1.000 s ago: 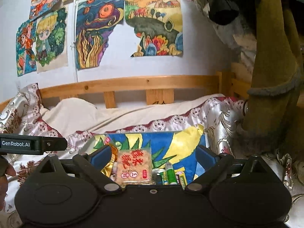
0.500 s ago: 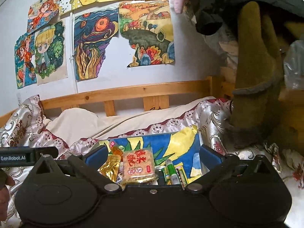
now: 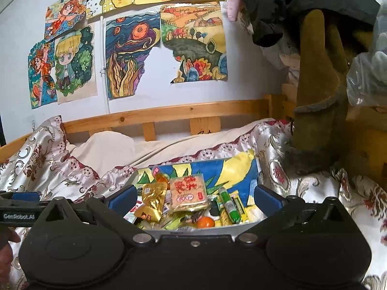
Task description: Organize snacks
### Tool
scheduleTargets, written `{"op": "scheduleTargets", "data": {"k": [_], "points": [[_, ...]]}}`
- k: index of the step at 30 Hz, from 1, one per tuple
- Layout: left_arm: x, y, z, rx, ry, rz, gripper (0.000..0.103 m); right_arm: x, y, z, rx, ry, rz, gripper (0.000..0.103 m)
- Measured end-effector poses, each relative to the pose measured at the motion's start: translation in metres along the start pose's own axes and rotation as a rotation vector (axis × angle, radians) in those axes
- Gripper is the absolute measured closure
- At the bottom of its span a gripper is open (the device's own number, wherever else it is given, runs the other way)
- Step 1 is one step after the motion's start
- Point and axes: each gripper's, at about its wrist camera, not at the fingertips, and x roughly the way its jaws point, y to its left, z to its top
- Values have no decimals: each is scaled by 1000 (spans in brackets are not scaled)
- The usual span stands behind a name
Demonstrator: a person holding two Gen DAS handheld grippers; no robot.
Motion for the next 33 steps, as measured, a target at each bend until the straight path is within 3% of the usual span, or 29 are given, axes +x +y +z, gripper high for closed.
{"op": "scheduleTargets", "data": {"k": [6, 21, 27, 33], "points": [[-16, 5, -15, 11, 25, -10, 0, -9, 3, -9, 10, 34, -3, 1], [-42, 16, -43, -85, 91, 35, 0, -35, 13, -35, 15, 93, -17, 1], [-46, 11, -54, -26, 54, 35, 0, -38, 15, -43, 21, 125, -10, 1], [-32, 8, -66, 7, 90, 34, 0, -31, 21, -63, 22, 201, 0, 1]]}}
